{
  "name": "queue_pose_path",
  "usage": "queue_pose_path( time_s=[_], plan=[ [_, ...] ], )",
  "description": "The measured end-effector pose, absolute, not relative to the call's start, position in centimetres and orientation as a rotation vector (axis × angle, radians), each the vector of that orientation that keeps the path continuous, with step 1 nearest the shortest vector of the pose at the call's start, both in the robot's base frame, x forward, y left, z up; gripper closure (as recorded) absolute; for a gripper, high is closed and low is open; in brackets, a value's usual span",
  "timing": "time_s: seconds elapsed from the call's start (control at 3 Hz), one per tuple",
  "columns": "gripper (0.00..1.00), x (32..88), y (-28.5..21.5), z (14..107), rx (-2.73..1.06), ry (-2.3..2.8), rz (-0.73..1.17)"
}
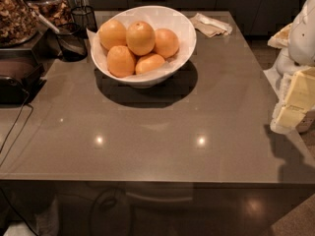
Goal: Pick orange from white bowl
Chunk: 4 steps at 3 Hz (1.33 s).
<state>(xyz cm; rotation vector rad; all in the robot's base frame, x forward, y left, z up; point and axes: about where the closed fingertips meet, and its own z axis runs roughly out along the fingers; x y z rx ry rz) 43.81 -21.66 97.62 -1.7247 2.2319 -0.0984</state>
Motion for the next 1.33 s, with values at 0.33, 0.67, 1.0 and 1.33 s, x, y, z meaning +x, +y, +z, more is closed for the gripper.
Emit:
queue_pose_path(
  time_s=[0.33, 0.67, 1.0, 1.33],
  plan=[
    [0.0, 43.8, -21.7, 97.6, -1.724, 2.232, -0.098],
    [0.0, 45.5, -21.1, 97.8, -1.639, 2.297, -0.035],
    [0.0, 52.2, -18.0, 99.1, -1.516, 2.407, 0.061],
    [0.0, 53.1, -17.4, 99.7, -1.503, 2.372, 0.051]
  ],
)
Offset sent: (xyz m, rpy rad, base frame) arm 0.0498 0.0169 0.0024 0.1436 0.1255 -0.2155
